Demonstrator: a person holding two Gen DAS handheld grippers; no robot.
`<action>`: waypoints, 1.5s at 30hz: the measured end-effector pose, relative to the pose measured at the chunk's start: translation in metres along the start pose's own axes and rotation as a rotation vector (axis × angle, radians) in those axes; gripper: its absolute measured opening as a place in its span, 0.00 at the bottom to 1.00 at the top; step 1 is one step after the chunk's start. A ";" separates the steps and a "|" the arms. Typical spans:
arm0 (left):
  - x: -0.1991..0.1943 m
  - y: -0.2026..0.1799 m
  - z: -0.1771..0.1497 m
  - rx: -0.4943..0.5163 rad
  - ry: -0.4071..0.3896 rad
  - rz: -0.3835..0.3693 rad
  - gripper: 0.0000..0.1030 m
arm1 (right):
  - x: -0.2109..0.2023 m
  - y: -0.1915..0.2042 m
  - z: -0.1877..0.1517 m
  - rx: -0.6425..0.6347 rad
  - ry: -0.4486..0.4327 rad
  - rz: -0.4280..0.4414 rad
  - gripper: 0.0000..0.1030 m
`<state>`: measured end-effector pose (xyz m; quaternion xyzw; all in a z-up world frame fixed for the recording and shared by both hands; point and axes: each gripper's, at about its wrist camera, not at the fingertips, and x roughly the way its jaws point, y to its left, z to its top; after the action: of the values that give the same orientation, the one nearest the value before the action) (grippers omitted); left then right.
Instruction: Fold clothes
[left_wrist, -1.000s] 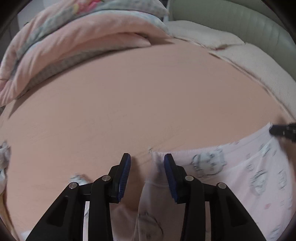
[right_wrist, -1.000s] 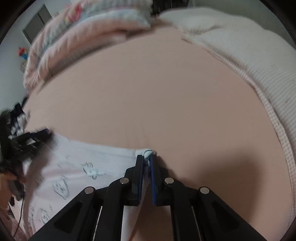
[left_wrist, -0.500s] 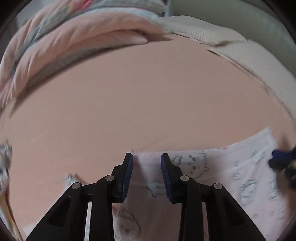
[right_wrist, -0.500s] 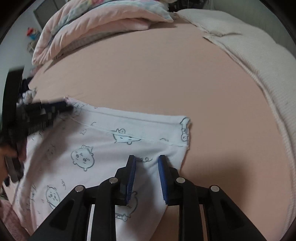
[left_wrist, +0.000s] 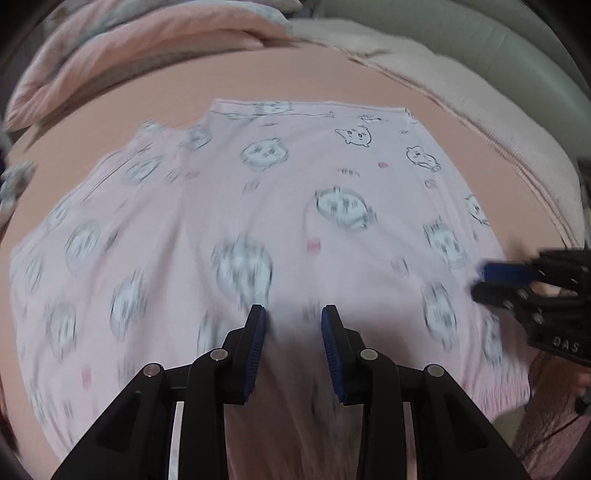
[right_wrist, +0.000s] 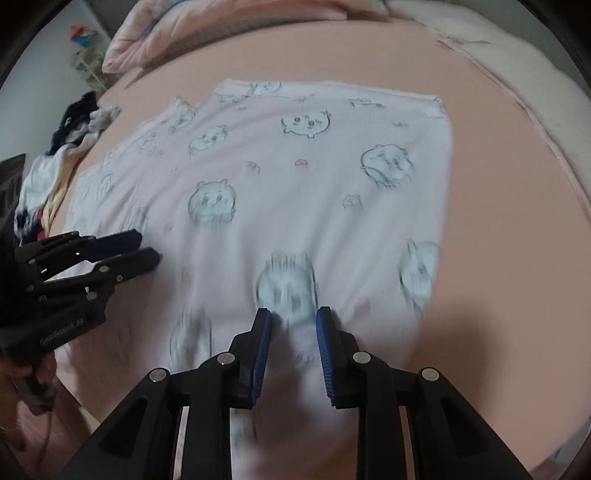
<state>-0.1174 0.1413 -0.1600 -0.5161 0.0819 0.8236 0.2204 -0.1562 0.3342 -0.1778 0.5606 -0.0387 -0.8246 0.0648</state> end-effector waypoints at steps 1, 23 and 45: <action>-0.004 0.004 -0.006 -0.030 0.002 -0.014 0.28 | -0.007 -0.001 -0.015 -0.017 0.009 -0.033 0.24; -0.073 0.028 -0.059 -0.104 -0.125 -0.113 0.28 | -0.085 0.001 -0.129 0.133 -0.096 -0.059 0.28; -0.060 0.107 -0.076 -0.259 0.061 0.000 0.29 | -0.050 0.043 -0.110 -0.031 -0.060 -0.028 0.31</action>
<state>-0.0810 0.0021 -0.1516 -0.5650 -0.0185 0.8112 0.1495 -0.0335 0.3006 -0.1667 0.5352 -0.0201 -0.8423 0.0604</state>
